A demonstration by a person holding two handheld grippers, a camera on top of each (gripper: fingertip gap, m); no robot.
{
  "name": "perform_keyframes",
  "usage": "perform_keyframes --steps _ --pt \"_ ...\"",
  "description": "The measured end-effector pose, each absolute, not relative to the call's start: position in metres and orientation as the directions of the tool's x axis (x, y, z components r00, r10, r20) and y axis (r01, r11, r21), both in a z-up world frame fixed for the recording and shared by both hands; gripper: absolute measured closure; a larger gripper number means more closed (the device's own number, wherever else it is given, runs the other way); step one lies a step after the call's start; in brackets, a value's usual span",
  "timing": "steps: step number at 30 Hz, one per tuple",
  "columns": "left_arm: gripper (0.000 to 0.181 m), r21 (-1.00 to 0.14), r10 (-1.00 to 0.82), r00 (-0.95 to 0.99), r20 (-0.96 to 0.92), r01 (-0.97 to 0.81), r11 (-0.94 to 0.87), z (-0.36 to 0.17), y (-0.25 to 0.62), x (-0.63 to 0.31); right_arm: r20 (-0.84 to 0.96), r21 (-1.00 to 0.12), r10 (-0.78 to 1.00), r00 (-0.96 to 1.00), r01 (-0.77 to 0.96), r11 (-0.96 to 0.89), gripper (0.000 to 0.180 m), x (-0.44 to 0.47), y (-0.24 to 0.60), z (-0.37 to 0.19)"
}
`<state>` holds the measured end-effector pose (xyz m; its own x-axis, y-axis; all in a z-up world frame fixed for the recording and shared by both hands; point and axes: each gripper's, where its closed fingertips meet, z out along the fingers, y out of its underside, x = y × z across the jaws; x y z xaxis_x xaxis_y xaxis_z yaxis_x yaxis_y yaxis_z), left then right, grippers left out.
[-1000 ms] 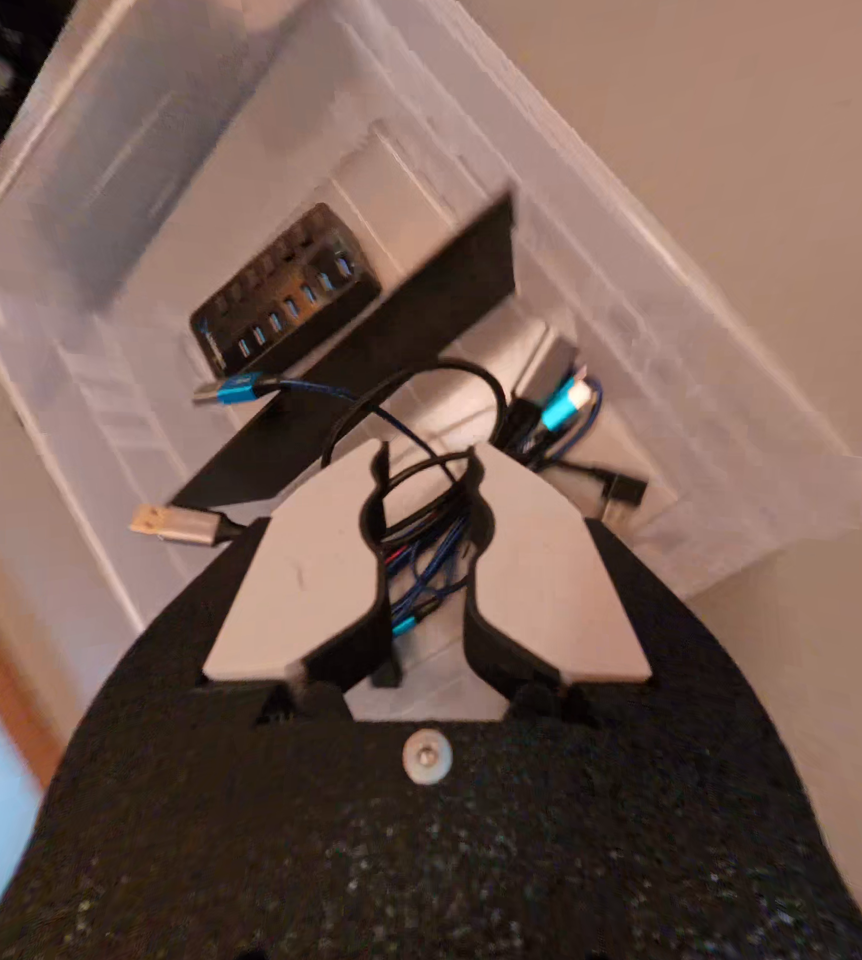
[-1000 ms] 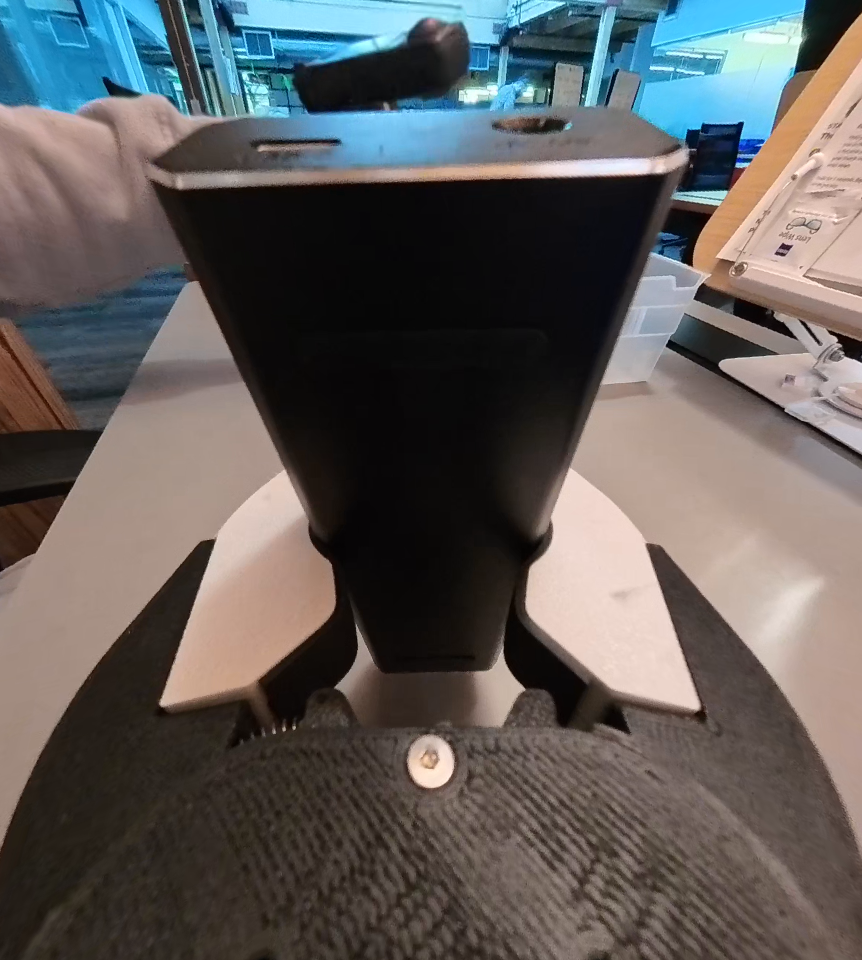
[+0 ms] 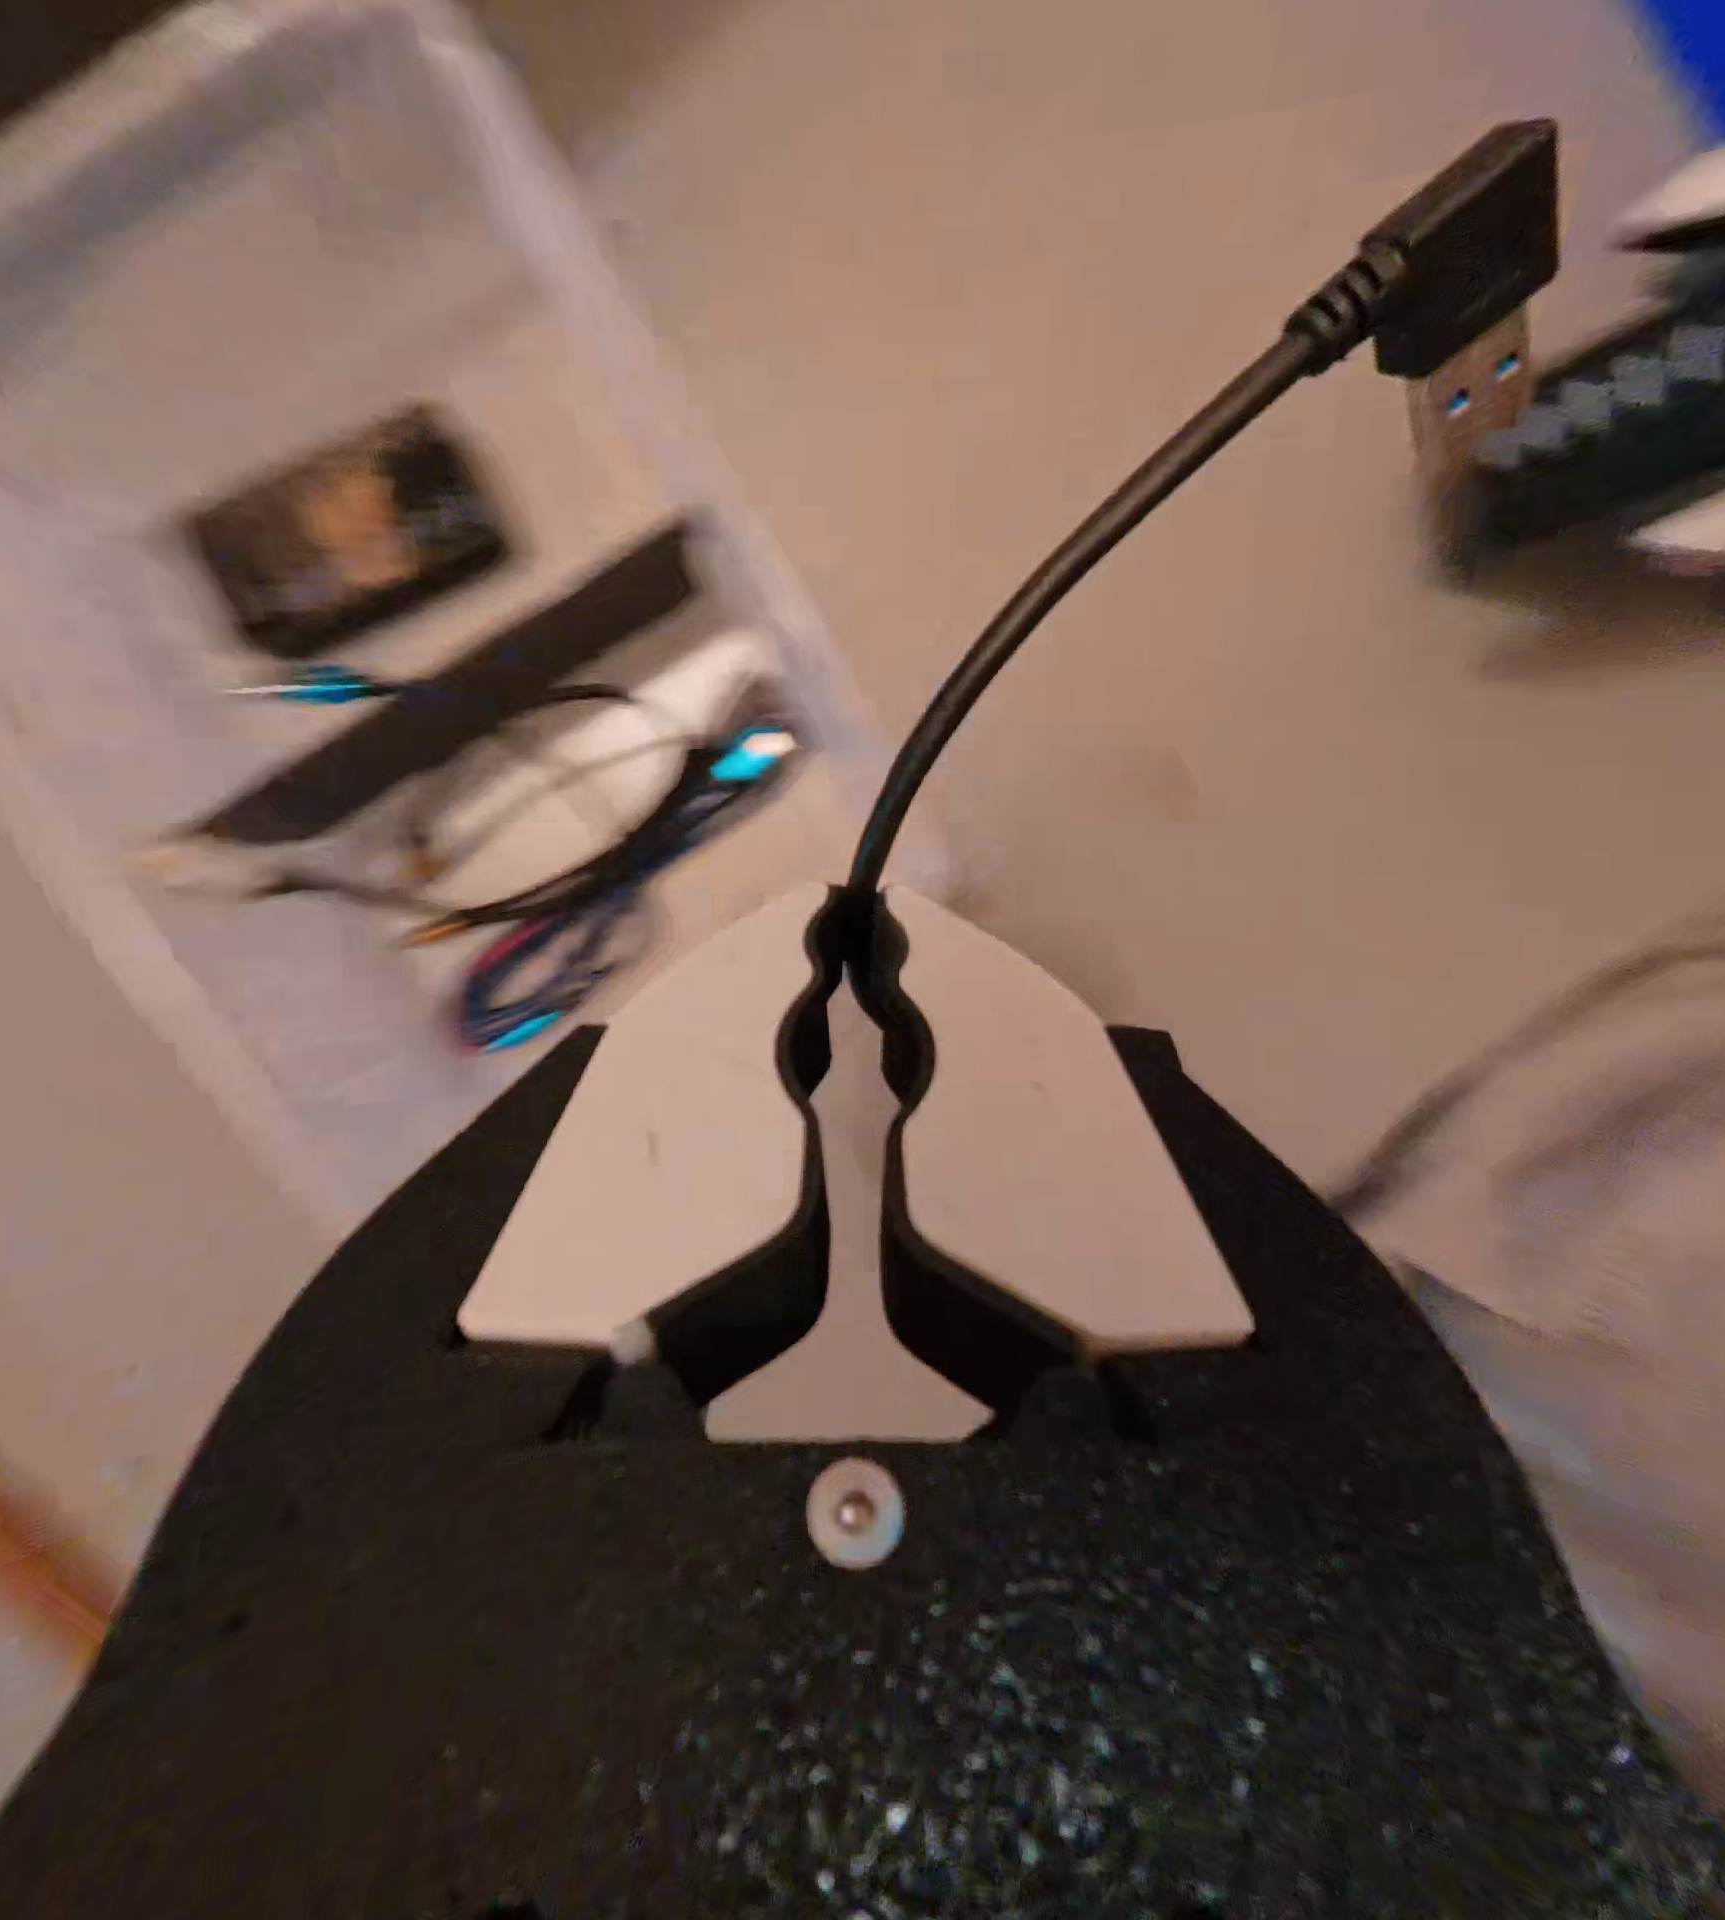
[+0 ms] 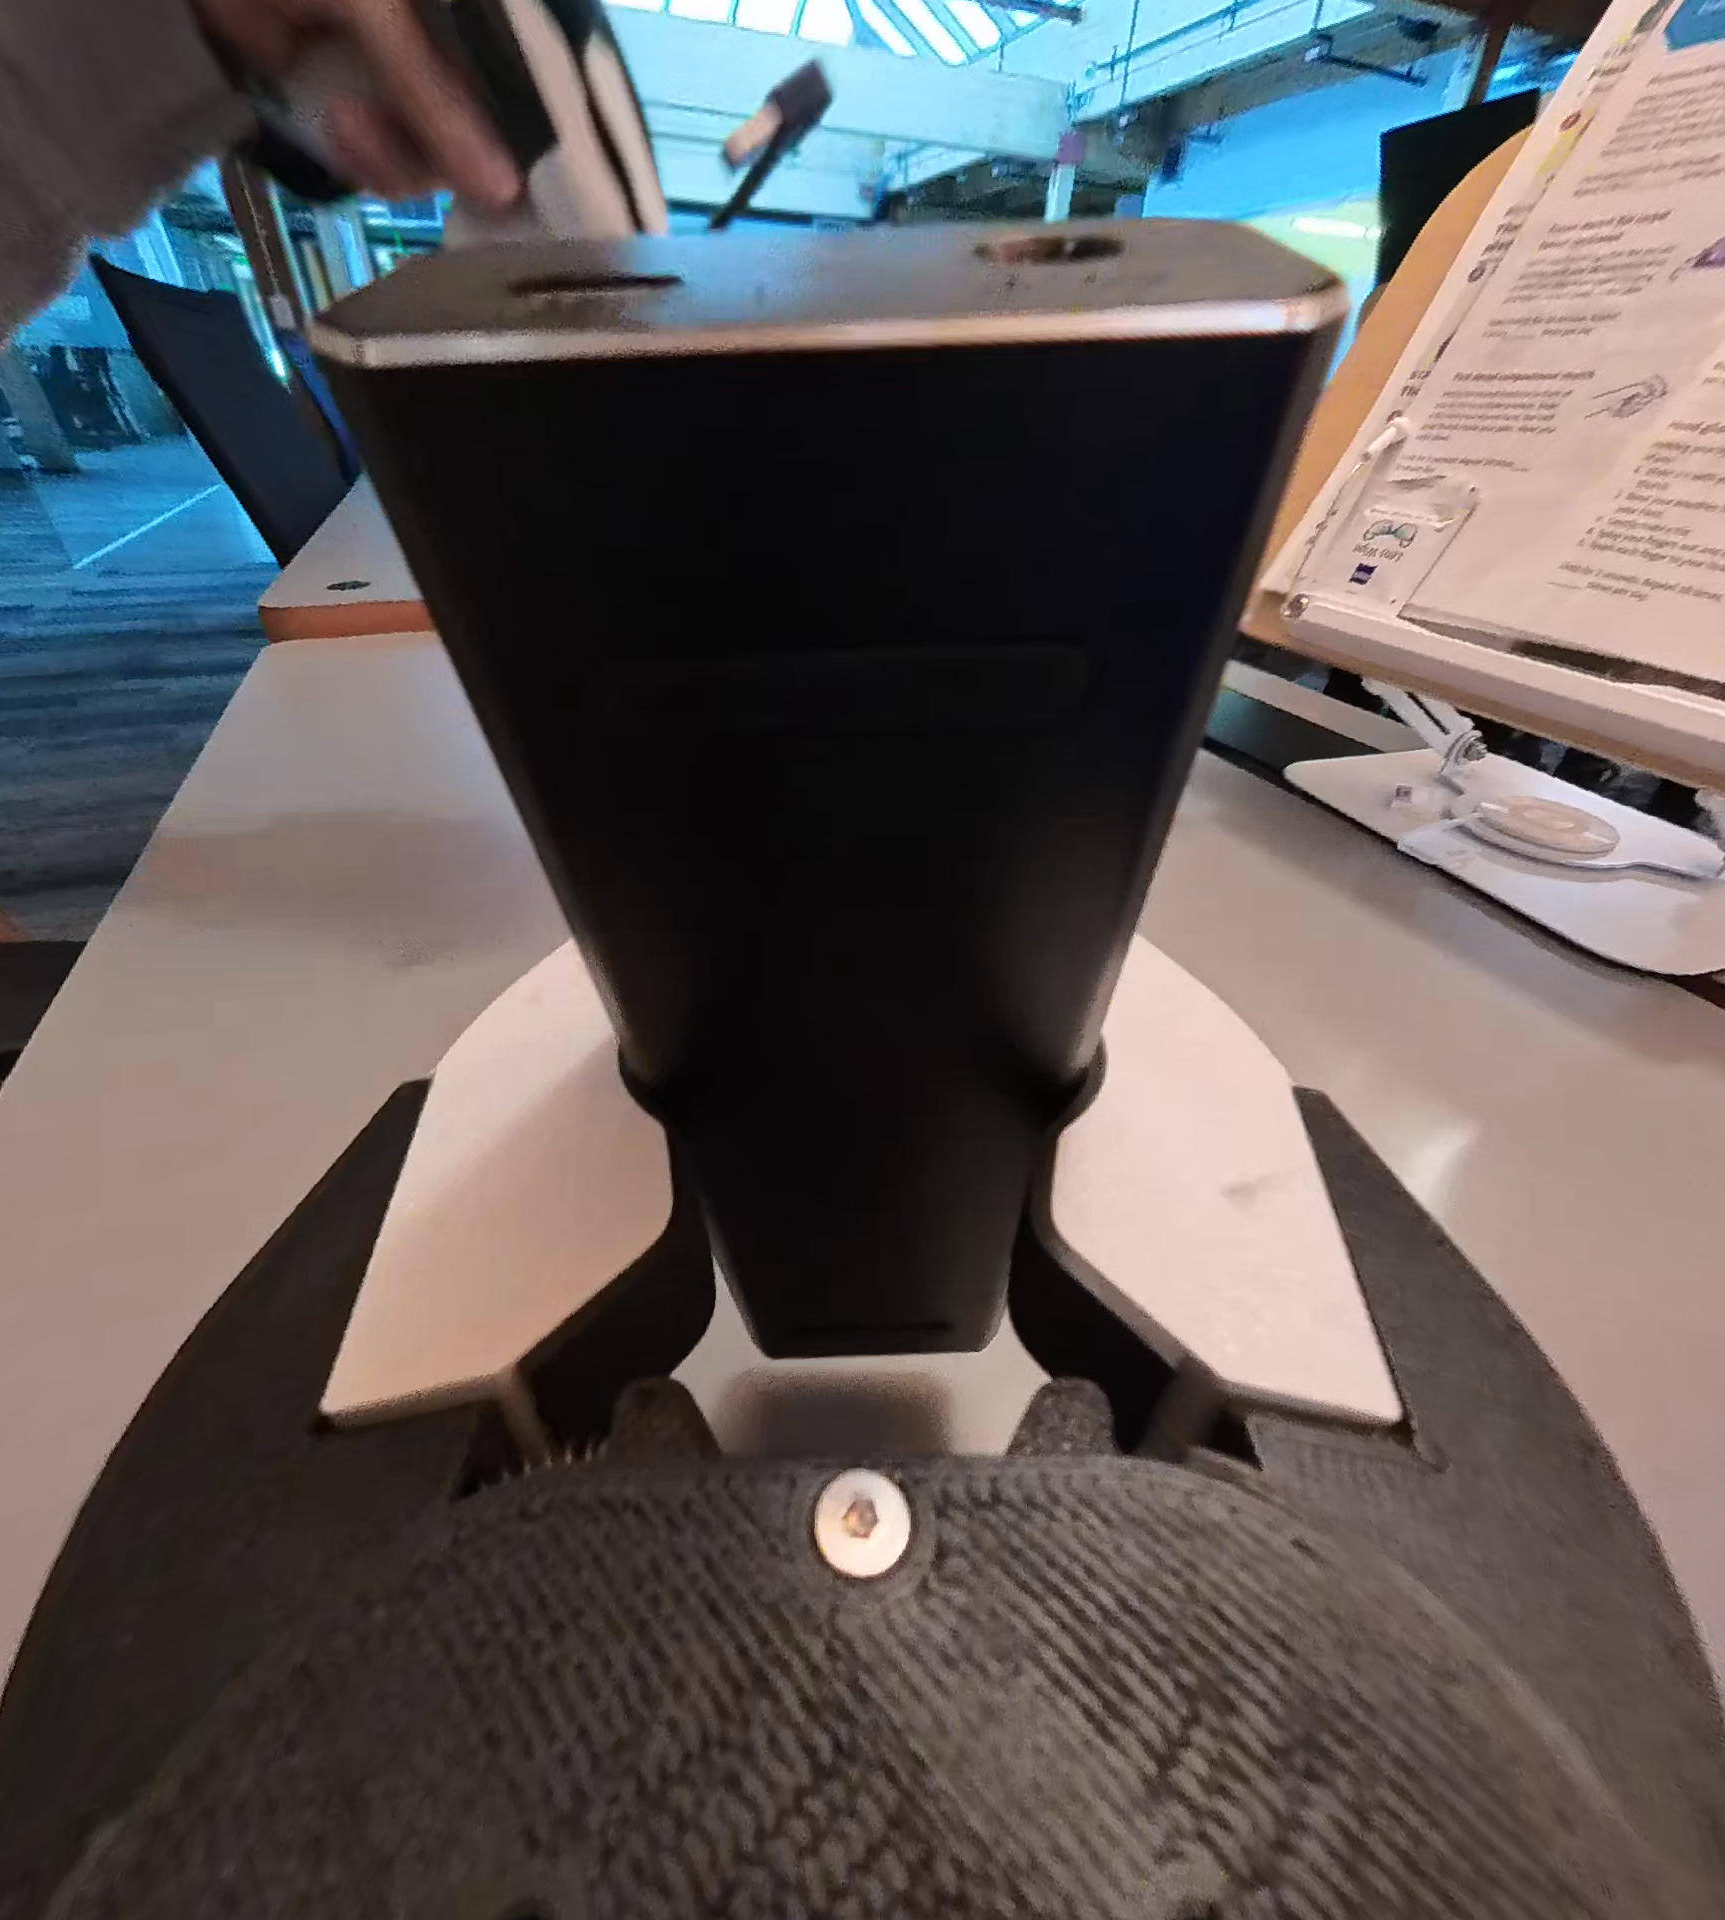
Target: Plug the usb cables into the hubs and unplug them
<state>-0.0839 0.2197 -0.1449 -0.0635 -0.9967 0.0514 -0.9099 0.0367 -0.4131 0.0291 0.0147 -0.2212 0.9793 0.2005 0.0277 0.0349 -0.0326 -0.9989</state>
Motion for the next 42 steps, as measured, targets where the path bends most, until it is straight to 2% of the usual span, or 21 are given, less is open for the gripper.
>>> perform_keyframes --steps 1,3,5,8,11,13,16,18,20,22,25,28,30,31,34,37,40,42 --pt "0.177 -0.419 -0.983 -0.106 0.147 -0.907 0.036 -0.16 0.195 -0.082 0.027 -0.999 0.199 0.98 0.033 -0.026 0.107 0.03 0.014 -0.22" --pt "0.176 -0.426 -0.931 -0.143 0.335 -0.905 -0.014 -0.198 0.148 -0.077 0.019 -1.0 0.202 0.979 0.023 -0.02 0.107 0.032 0.011 -0.218" --pt "0.176 -0.374 -0.879 -0.111 0.464 -0.924 -0.08 -0.24 0.115 -0.079 0.014 -1.0 0.217 0.976 0.017 -0.015 0.107 0.033 0.008 -0.218" --pt "0.176 -0.359 -0.884 -0.04 0.467 -0.922 -0.148 -0.289 0.096 -0.073 0.038 -0.998 0.216 0.976 0.046 -0.031 0.107 0.036 0.005 -0.221" --pt "0.172 -0.415 -0.896 0.033 0.443 -0.879 -0.237 -0.305 0.091 -0.061 0.057 -0.996 0.213 0.975 0.069 -0.051 0.107 0.037 0.001 -0.225" --pt "0.161 -0.456 -0.912 0.034 0.41 -0.858 -0.237 -0.306 0.09 -0.058 0.05 -0.996 0.217 0.975 0.066 -0.066 0.107 0.038 0.0 -0.227" --pt "0.145 -0.443 -0.992 -0.094 0.082 -0.895 0.048 -0.312 0.109 -0.07 0.034 -0.996 0.233 0.972 0.053 -0.074 0.107 0.037 0.0 -0.229" --pt "0.134 -0.454 -0.953 -0.26 -0.155 -0.838 0.303 -0.299 0.119 -0.061 0.029 -0.995 0.246 0.969 0.051 -0.082 0.107 0.036 0.001 -0.231" --pt "0.134 -0.461 -0.801 -0.521 -0.294 -0.657 0.597 -0.283 0.103 -0.048 0.025 -0.994 0.271 0.962 0.053 -0.096 0.107 0.033 0.001 -0.234" --pt "0.134 -0.405 -0.559 -0.711 -0.426 -0.402 0.821 -0.275 0.087 -0.037 0.025 -0.991 0.291 0.956 0.062 -0.119 0.107 0.03 0.001 -0.239" --pt "0.131 -0.246 -0.257 -0.818 -0.515 -0.146 0.958 -0.285 0.08 -0.013 0.019 -0.989 0.315 0.949 0.065 -0.135 0.107 0.027 0.0 -0.244" --pt "0.129 -0.167 -0.126 -0.879 -0.46 -0.054 0.984 -0.305 0.082 0.009 0.012 -0.993 0.299 0.954 0.046 -0.105 0.107 0.032 -0.004 -0.239" --pt "0.13 -0.14 -0.102 -0.903 -0.418 -0.047 0.989 -0.316 0.084 0.021 0.007 -0.995 0.272 0.962 0.035 -0.098 0.107 0.038 -0.005 -0.238" --pt "0.137 -0.141 -0.105 -0.915 -0.39 -0.053 0.989 -0.321 0.085 0.025 0.009 -0.995 0.26 0.966 0.034 -0.093 0.107 0.041 -0.005 -0.237" --pt "0.15 -0.226 -0.143 -0.941 -0.305 -0.075 0.971 -0.33 0.076 0.03 -0.008 -0.996 0.249 0.968 0.014 -0.087 0.107 0.044 -0.006 -0.236" --pt "0.157 -0.261 -0.157 -0.955 -0.254 -0.088 0.961 -0.331 0.073 0.031 -0.019 -0.996 0.244 0.97 0.003 -0.091 0.107 0.046 -0.006 -0.236" --pt "0.158 -0.308 -0.303 -0.938 -0.169 -0.242 0.92 -0.332 0.073 0.03 -0.005 -0.995 0.246 0.969 0.02 -0.1 0.107 0.044 -0.005 -0.238" --pt "0.159 -0.315 -0.466 -0.879 -0.104 -0.415 0.853 -0.331 0.075 0.03 -0.012 -0.996 0.253 0.967 0.012 -0.093 0.107 0.044 -0.006 -0.237"
